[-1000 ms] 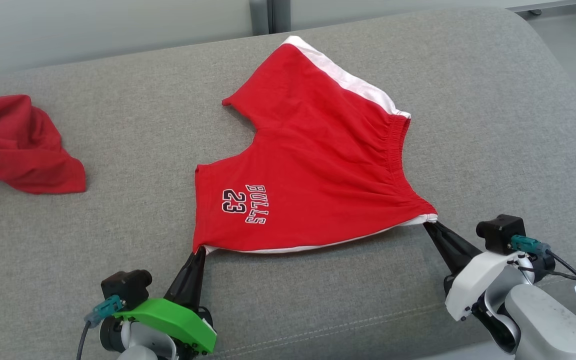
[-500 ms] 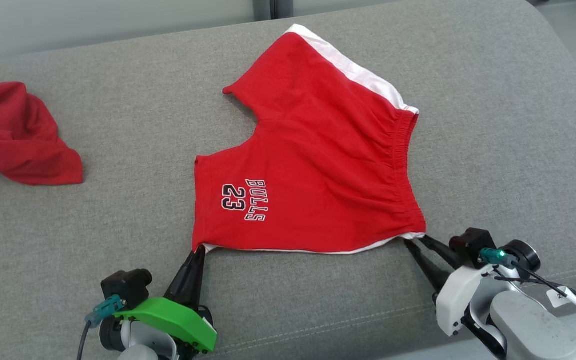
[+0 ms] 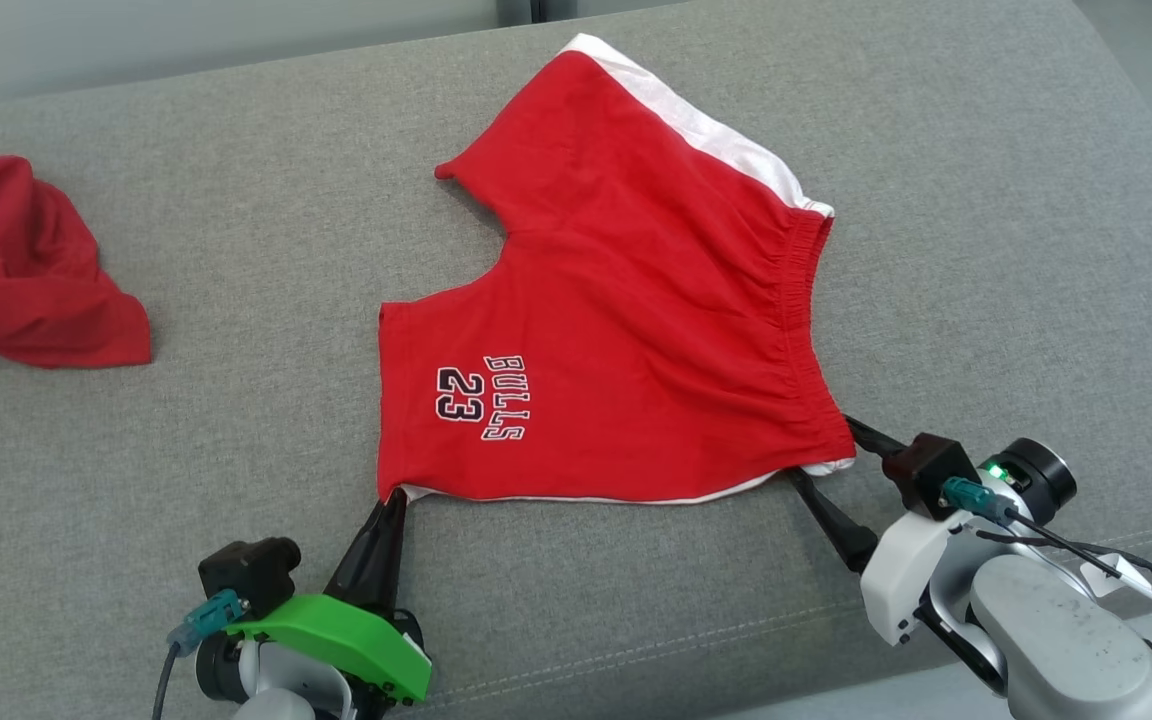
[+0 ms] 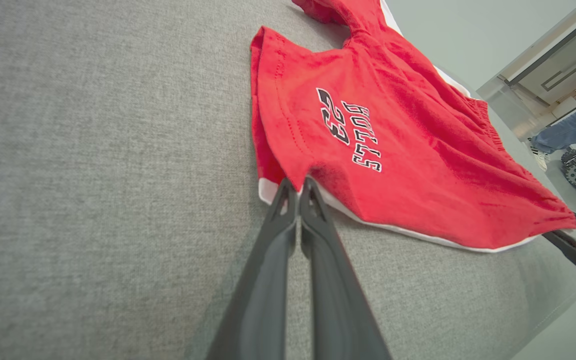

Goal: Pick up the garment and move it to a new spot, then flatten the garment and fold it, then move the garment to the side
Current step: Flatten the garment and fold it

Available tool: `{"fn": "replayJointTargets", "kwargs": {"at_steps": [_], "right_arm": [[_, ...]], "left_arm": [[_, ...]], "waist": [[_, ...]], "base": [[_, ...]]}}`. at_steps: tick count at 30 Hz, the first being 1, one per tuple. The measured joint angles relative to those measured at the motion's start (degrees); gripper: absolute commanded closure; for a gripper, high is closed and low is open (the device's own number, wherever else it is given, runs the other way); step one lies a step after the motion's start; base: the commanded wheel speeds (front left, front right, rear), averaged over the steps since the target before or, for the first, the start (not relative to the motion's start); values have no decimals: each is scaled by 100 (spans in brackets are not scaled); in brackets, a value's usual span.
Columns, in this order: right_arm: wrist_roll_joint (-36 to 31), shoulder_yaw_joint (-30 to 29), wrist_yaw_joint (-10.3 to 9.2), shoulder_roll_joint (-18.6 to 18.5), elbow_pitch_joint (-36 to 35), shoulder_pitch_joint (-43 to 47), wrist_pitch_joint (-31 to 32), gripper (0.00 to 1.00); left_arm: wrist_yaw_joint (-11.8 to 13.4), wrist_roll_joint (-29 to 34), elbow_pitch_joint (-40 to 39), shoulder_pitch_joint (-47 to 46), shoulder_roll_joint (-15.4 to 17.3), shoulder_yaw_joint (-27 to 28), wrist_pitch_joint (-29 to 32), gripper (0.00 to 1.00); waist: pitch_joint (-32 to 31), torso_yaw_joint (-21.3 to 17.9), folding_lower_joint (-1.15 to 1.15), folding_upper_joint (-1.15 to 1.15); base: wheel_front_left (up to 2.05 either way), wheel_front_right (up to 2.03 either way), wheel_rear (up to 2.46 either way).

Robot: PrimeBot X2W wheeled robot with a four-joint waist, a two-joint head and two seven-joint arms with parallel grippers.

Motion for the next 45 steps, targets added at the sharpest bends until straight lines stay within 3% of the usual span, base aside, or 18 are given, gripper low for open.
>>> {"fn": "replayJointTargets", "kwargs": {"at_steps": [3,6,11,12,19,29,38,45], "right_arm": [[0,0,2,1,0,3,0,2],[2,-3,8,5,1,9,0,44],[29,-13,15,62,13,26,0,83],[30,-14,16,75,23,33,0,100],[211,-145,68,108,51,99,0,100],[825,-1187,59,266,-615,83,-8,100],[1023,-1925,58,203,-1756,96,-9,100],[911,-2457,68,116,-3096,66,-42,100]], "left_arm": [[0,0,7,-2,0,0,-19,100],[13,0,18,-3,0,7,-19,100],[14,0,41,-4,0,34,-20,100],[14,0,43,-5,0,36,-20,100],[14,-1,53,-7,0,74,-21,100],[8,-1,-323,-232,-2,282,-70,100],[-100,-80,-1575,-331,-20,720,-71,100],[-186,21,-3047,-593,-31,1193,-88,100]], "waist": [[3,-1,0,0],[3,4,0,0],[-4,19,0,0],[-6,22,0,0],[-24,33,1,0],[-127,-1,1,0],[-280,-27,1,0],[-486,-75,0,0]], "base": [[0,0,0],[0,0,0],[0,0,0],[0,0,0],[0,0,0],[0,0,0],[0,0,0],[0,0,0]]}}
